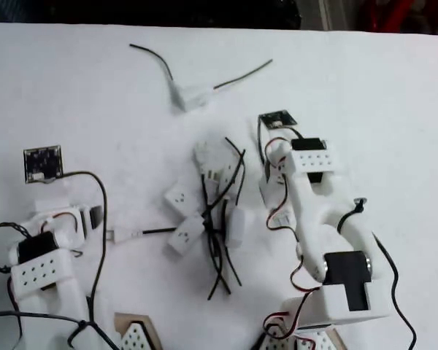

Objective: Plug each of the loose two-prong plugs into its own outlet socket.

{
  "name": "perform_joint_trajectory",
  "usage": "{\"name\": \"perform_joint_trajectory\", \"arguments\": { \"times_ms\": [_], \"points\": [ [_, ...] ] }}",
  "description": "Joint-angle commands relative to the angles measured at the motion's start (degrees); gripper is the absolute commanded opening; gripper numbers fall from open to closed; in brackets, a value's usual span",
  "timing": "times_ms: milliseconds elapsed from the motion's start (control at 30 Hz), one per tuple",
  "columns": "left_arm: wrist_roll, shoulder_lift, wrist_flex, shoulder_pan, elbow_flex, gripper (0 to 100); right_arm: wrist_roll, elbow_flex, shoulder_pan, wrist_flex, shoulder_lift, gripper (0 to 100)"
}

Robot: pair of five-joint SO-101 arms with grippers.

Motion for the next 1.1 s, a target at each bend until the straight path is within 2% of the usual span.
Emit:
{"name": "perform_joint_trajectory", "arguments": {
  "times_ms": [0, 333, 733, 1067],
  "points": [
    [0.62, -1.45, -1.32, -0.13, -0.18, 29, 0.62, -2.20, -0.40, 2.59, -3.38, 18.4],
    [0.53, -1.45, -1.32, -0.13, -0.18, 29, 0.53, -1.76, -6.37, 2.95, -2.77, 14.2],
    [0.44, -1.45, -1.32, -0.13, -0.18, 29, 0.53, -2.11, -4.79, 0.31, 7.16, 14.1],
    [0.44, -1.45, -1.32, -0.13, -0.18, 29, 0.97, -1.76, -0.75, -1.36, 7.87, 14.1]
  ]
}}
